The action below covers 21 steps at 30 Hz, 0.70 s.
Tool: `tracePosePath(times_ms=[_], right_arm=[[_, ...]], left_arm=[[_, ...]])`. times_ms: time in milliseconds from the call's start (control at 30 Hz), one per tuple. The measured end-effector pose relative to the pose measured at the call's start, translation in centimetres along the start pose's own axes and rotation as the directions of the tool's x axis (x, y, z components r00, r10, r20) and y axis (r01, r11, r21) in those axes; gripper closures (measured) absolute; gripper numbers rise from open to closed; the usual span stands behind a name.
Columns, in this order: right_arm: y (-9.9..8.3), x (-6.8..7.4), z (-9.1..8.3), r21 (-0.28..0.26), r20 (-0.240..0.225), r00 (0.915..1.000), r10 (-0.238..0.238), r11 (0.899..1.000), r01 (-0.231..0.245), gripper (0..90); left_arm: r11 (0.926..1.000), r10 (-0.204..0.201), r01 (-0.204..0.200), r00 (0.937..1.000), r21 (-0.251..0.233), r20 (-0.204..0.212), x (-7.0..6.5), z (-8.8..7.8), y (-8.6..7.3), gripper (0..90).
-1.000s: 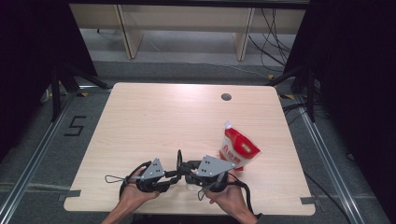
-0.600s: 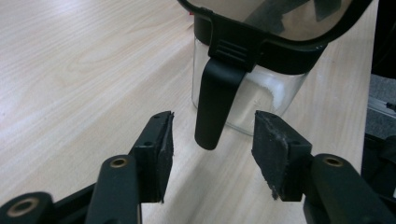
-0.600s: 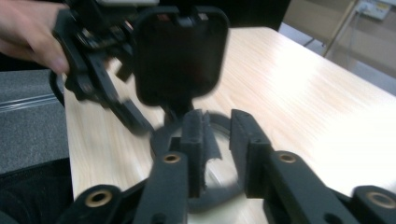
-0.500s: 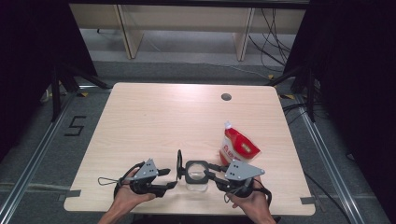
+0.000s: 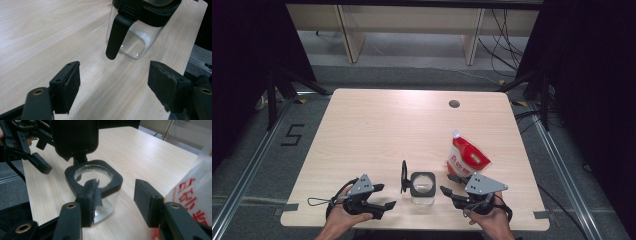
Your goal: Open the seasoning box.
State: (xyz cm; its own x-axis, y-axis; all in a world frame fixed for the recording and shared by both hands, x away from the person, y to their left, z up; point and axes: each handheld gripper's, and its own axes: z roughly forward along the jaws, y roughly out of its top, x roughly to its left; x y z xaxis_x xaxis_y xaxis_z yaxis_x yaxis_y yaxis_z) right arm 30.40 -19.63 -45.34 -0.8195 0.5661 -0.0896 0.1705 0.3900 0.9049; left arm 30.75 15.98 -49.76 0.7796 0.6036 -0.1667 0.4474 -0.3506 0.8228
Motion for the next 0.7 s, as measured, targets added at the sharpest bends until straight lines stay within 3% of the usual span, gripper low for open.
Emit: tracePosePath(times_ms=[33,133,200,267,300,367,400,467,567,700], right_arm=[[-0.1,-0.1,-0.1,0.002,0.002,1.0000,-0.002,1.000,0.002,52.5],[-0.6,-0.2,-0.4,0.000,0.000,1.0000,0.007,1.000,-0.007,50.5],[-0.9,-0.3,-0.8,0.006,0.007,0.9998,0.019,1.000,-0.019,48.8],[-1.2,-0.4,-1.1,-0.001,0.015,0.9994,0.031,1.000,-0.031,47.8],[-1.4,-0.5,-1.3,0.004,0.017,0.9990,0.041,0.999,-0.042,47.3],[-1.6,-0.6,-1.5,0.001,0.025,0.9988,0.043,0.999,-0.043,46.3],[-1.7,-0.6,-1.8,0.011,0.034,0.9984,0.046,0.999,-0.046,45.8],[-2.0,-0.7,-2.0,0.007,0.039,0.9977,0.054,0.998,-0.055,44.6],[-2.3,-0.8,-2.5,0.014,0.055,0.9963,0.066,0.998,-0.067,40.1],[-3.0,-1.0,-3.2,0.018,0.084,0.9923,0.091,0.995,-0.093,36.5]], left_arm=[[0.9999,-0.004,0.004,1.0000,0.015,-0.007,0.0,-0.2,0.0,22.2],[0.9996,-0.027,0.027,0.9996,-0.002,-0.011,-0.2,-0.2,-0.2,21.7],[0.9999,0.001,-0.001,0.9999,0.012,-0.012,-0.2,-0.4,-0.1,20.9],[0.9997,-0.023,0.023,0.9997,0.000,-0.008,-0.5,-0.3,-0.3,20.5],[0.9999,-0.001,0.001,1.0000,0.012,-0.006,-0.4,-0.4,-0.3,20.5],[0.9997,-0.008,0.008,0.9999,0.023,-0.011,-0.6,-0.5,-0.4,20.5],[0.9998,-0.022,0.022,0.9998,0.006,-0.003,-0.8,-0.5,-0.4,20.6],[0.9995,0.015,-0.015,0.9999,0.027,-0.001,-0.8,-0.7,-0.5,20.7],[0.9997,-0.019,0.019,0.9998,0.017,-0.002,-1.2,-0.6,-0.7,20.7],[0.9994,0.008,-0.008,0.9999,0.035,-0.008,-1.4,-0.7,-0.9,20.7]])
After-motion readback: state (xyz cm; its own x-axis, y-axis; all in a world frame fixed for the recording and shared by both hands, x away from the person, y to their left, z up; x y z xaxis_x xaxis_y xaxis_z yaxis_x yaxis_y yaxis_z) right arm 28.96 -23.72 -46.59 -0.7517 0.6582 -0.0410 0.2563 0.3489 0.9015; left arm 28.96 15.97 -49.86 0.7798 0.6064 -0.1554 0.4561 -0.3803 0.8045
